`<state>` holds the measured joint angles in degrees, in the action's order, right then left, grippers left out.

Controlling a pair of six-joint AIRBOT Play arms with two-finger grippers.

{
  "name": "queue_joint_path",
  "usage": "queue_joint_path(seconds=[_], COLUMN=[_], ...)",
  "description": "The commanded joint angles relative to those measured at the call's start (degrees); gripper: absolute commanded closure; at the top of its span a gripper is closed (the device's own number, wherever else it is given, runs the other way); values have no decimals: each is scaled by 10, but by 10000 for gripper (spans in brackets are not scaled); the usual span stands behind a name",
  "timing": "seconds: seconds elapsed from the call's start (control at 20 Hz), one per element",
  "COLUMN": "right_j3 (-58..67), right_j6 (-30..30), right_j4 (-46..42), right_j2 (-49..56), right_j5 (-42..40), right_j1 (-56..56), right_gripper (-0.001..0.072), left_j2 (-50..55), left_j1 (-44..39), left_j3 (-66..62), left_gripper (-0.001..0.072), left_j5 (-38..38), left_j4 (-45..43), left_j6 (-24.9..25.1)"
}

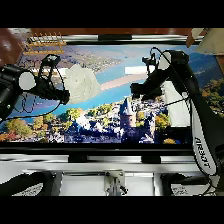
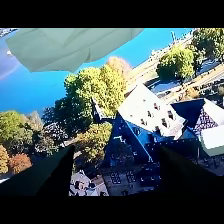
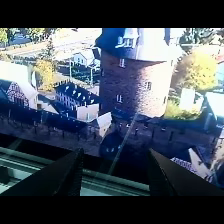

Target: Fold the shirts.

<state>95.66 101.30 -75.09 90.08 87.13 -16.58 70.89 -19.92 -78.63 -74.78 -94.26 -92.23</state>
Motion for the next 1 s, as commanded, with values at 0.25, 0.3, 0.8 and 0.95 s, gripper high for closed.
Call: queue_joint_path(seconds=[0.25, 0.3, 0.8, 0.95], right_j3=[0, 0, 0, 0], right_j6=[0, 0, 0, -29], right_j4=[0, 0, 1, -2], right_j2=[0, 0, 0, 0], right_j5=[0, 0, -11, 27], right_j1=[0, 0, 0, 0], right_gripper=[205, 205, 205, 205], left_j2=[0, 0, 3, 11], left_j1=[0, 0, 0, 0], left_j3=[0, 0, 0, 0], left_gripper=[101, 101, 101, 101], left_j5=[0, 0, 30, 108], left_j4=[0, 0, 3, 3], left_j6=[0, 0, 0, 0])
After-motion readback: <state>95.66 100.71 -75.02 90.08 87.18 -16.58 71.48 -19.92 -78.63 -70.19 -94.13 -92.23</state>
